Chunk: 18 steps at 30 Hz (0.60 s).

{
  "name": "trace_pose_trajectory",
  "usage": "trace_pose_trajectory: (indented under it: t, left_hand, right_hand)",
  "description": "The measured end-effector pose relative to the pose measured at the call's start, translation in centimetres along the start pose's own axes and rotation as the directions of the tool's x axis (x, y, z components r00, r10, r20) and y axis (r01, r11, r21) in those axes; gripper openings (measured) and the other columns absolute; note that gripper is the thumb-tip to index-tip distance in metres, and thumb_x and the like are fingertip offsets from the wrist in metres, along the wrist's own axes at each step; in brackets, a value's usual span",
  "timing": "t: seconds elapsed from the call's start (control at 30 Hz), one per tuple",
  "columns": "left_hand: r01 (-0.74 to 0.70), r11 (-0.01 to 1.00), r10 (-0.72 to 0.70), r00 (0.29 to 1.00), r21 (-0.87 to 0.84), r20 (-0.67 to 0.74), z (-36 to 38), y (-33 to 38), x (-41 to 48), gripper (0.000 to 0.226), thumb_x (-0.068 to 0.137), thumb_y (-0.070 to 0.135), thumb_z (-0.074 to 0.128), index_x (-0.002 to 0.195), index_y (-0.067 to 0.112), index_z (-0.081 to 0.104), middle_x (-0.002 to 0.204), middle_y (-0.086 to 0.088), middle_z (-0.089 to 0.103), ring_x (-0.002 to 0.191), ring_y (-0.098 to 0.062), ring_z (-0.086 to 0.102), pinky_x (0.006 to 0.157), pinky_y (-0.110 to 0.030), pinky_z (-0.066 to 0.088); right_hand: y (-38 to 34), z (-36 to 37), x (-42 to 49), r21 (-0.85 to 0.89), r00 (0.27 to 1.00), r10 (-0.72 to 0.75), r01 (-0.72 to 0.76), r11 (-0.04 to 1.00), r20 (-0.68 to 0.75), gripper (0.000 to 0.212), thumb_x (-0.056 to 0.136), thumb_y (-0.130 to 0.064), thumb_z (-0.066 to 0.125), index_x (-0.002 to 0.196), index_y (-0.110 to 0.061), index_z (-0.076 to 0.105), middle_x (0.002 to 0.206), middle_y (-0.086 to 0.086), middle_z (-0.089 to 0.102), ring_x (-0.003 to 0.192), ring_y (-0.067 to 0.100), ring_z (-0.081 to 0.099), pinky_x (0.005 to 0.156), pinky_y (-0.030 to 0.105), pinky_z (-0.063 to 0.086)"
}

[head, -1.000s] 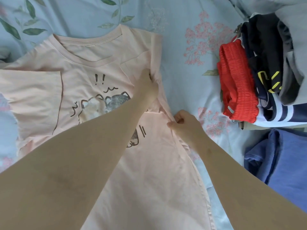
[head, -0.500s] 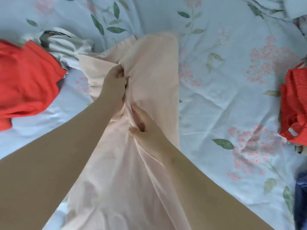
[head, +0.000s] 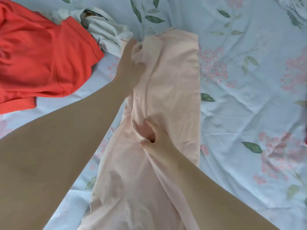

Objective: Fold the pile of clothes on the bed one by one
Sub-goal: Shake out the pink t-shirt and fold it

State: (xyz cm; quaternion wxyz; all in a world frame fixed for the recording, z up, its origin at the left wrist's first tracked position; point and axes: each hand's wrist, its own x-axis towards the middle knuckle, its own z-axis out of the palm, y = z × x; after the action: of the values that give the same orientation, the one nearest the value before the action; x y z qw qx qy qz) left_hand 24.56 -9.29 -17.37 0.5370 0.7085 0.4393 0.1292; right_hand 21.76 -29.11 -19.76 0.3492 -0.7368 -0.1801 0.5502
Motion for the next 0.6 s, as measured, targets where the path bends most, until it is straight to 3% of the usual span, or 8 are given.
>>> trace_pose_trajectory:
  t: [0.07, 0.13, 0.23, 0.33, 0.4, 0.47, 0.6]
  left_hand:
    - [-0.146, 0.989, 0.148, 0.988, 0.037, -0.038, 0.1, 0.7, 0.2, 0.059, 0.082, -0.004, 0.04, 0.133, 0.025, 0.049, 0.121, 0.013, 0.052, 0.113, -0.01, 0.051, 0.099, -0.023, 0.042]
    - [-0.184, 0.982, 0.185, 0.982, 0.029, -0.029, 0.0, -0.1, 0.3, 0.048, 0.085, 0.003, 0.047, 0.127, 0.026, 0.053, 0.126, 0.012, 0.054, 0.119, -0.006, 0.048, 0.106, -0.025, 0.037]
    - [-0.023, 0.995, 0.028, 0.998, 0.098, -0.057, -0.8, -2.5, 0.2, 0.063, 0.08, 0.015, 0.054, 0.138, 0.027, 0.035, 0.139, 0.003, 0.037, 0.124, -0.009, 0.036, 0.109, -0.034, 0.033]
    - [0.047, 0.977, -0.034, 0.997, 0.21, -0.062, -0.9, -3.6, -1.8, 0.067, 0.082, 0.005, 0.052, 0.143, 0.024, 0.031, 0.136, -0.006, 0.03, 0.125, -0.016, 0.031, 0.107, -0.033, 0.035]
    - [0.04, 0.969, -0.026, 0.998, 0.244, -0.06, -0.3, -3.8, -4.1, 0.057, 0.084, 0.004, 0.055, 0.136, 0.021, 0.041, 0.13, -0.003, 0.033, 0.124, -0.02, 0.034, 0.102, -0.025, 0.036]
    - [0.077, 0.953, -0.07, 0.997, 0.291, -0.035, 0.3, -4.2, -6.8, 0.042, 0.085, 0.008, 0.058, 0.125, 0.019, 0.052, 0.117, 0.005, 0.036, 0.113, -0.025, 0.046, 0.095, -0.028, 0.042]
    - [0.109, 0.865, -0.175, 0.98, 0.489, 0.092, 0.7, -5.6, -10.9, 0.013, 0.086, 0.021, 0.058, 0.092, 0.029, 0.065, 0.111, -0.007, 0.053, 0.1, -0.026, 0.056, 0.085, -0.031, 0.045]
  right_hand:
    - [-0.1, -0.1, 0.2, 0.006, 1.0, -0.013, 0.013, 1.0, -0.012, 0.072, 0.085, -0.018, 0.058, 0.144, -0.043, 0.026, 0.089, -0.009, 0.056, 0.087, 0.01, 0.057, 0.077, 0.018, 0.045]
    - [-0.2, -0.3, 0.2, 0.011, 1.0, -0.025, 0.025, 1.0, -0.008, 0.076, 0.084, -0.017, 0.061, 0.145, -0.044, 0.025, 0.094, -0.01, 0.055, 0.092, 0.009, 0.056, 0.08, 0.018, 0.044]
    - [0.0, -0.8, -0.7, -0.032, 1.0, -0.01, 0.01, 0.999, 0.009, 0.076, 0.083, -0.018, 0.064, 0.144, -0.04, 0.026, 0.108, -0.009, 0.053, 0.098, 0.007, 0.054, 0.085, 0.02, 0.045]
    - [0.9, -1.6, -1.9, -0.095, 0.999, 0.03, -0.033, 0.995, -0.029, 0.046, 0.083, -0.022, 0.063, 0.124, -0.035, 0.046, 0.096, -0.015, 0.057, 0.09, 0.005, 0.057, 0.085, 0.024, 0.049]
    - [1.8, -2.1, -2.9, -0.198, 0.997, 0.074, -0.075, 0.977, -0.012, 0.025, 0.082, -0.022, 0.064, 0.102, -0.031, 0.052, 0.087, -0.016, 0.057, 0.083, 0.005, 0.056, 0.082, 0.025, 0.048]
    - [2.8, -2.6, -4.1, -0.315, 0.991, 0.132, -0.121, 0.941, 0.014, 0.014, 0.083, -0.023, 0.063, 0.09, -0.022, 0.051, 0.078, -0.012, 0.051, 0.072, 0.005, 0.05, 0.068, 0.02, 0.043]
    - [4.1, -3.2, -6.9, -0.407, 0.959, 0.282, -0.263, 0.875, -0.014, 0.017, 0.088, -0.027, 0.058, 0.094, -0.012, 0.051, 0.076, -0.005, 0.045, 0.067, 0.011, 0.046, 0.058, 0.021, 0.036]
